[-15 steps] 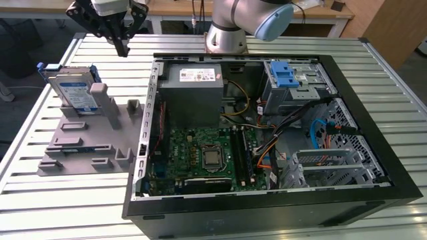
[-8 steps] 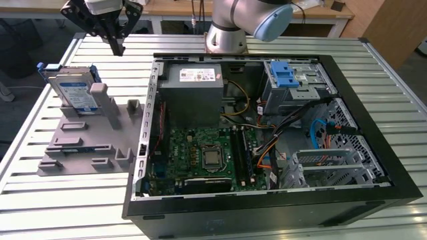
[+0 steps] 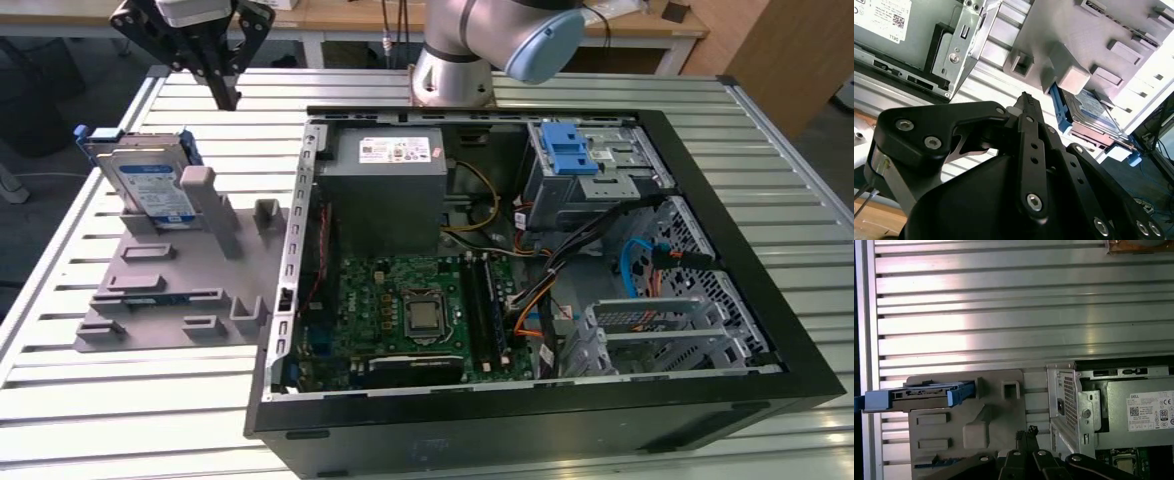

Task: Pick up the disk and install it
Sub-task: 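Reach for the disk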

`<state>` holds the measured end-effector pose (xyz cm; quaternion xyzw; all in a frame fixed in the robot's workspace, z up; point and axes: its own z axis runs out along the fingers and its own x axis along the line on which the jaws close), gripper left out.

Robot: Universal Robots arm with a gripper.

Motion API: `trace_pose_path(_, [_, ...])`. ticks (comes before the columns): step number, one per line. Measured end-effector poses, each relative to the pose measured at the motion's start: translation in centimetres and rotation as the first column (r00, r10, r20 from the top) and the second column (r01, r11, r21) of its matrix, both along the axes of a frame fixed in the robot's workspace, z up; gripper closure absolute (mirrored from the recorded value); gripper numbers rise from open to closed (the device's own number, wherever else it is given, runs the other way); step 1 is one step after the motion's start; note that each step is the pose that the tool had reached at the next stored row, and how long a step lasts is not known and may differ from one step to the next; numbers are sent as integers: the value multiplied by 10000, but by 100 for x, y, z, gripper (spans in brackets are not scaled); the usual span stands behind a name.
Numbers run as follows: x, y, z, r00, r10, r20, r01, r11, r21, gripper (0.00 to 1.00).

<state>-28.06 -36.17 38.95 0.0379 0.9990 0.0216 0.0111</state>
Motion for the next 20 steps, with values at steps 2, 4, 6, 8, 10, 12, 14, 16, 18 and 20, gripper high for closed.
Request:
trace_pose_path(2, [-24, 7, 0, 10000, 0, 0, 0, 10000, 0, 89])
trace_pose_path(4, [-63, 16, -1, 10000, -1, 0, 1, 10000, 0, 89])
trace_pose_path(6, [-107, 25, -2, 10000, 0, 0, 0, 10000, 0, 89])
trace_pose_path(8, [-159, 36, -3, 10000, 0, 0, 0, 10000, 0, 89])
trace_pose_path(10, [-201, 45, -3, 10000, 1, 0, -1, 10000, 0, 89])
trace_pose_path(12, [-243, 58, -3, 10000, -1, 1, 1, 10000, 0, 89])
trace_pose_path(14, [-305, 77, -3, 10000, 0, 0, 0, 10000, 0, 89])
trace_pose_path(16, [-338, 88, -3, 10000, 0, -1, 0, 10000, -1, 89])
trace_pose_path(18, [-369, 98, -4, 10000, 0, 0, 0, 10000, 0, 89])
trace_pose_path(20, [-399, 108, -5, 10000, -1, 0, 1, 10000, 0, 89])
